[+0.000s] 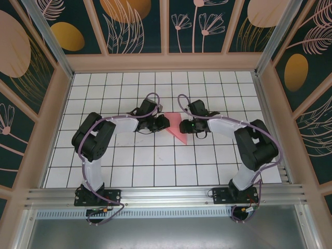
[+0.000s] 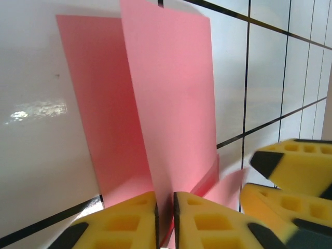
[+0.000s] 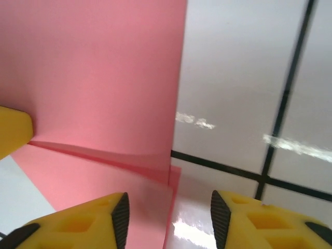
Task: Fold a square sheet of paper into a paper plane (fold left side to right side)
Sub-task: Fourth fold the wing at the center of the table.
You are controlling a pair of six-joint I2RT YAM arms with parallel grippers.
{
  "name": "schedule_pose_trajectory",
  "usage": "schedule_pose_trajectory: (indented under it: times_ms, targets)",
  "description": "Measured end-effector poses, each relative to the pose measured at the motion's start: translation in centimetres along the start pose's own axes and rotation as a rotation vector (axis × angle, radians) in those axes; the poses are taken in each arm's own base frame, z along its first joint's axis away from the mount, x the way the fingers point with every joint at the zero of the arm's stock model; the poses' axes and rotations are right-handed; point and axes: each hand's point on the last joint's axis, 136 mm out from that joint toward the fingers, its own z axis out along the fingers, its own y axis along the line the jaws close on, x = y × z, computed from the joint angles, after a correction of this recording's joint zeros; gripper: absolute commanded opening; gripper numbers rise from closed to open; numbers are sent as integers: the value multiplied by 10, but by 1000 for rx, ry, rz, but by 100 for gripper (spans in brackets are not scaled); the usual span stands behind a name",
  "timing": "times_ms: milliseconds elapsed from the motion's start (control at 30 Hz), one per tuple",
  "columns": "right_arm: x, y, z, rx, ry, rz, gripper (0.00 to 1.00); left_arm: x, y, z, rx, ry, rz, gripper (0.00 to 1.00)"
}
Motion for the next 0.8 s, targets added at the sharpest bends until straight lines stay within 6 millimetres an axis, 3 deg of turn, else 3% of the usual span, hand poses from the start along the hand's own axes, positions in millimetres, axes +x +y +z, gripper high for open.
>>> schedule_pose_trajectory:
  times_ms: [200,300,500,800]
  targets:
    - [-16,1,-46,51,-158,-35,61,0,0,0,0,0,-3,14]
    - [-6,19,-53,58,-192,-98,62,0,0,0,0,0,-3,14]
    - [32,54,-31,68,-149,-231,62,-1,-1,-1,3,-2,-2,15]
    - [50,47,7,169,-78,-281,62,-7,-12,-6,22,-19,7,16]
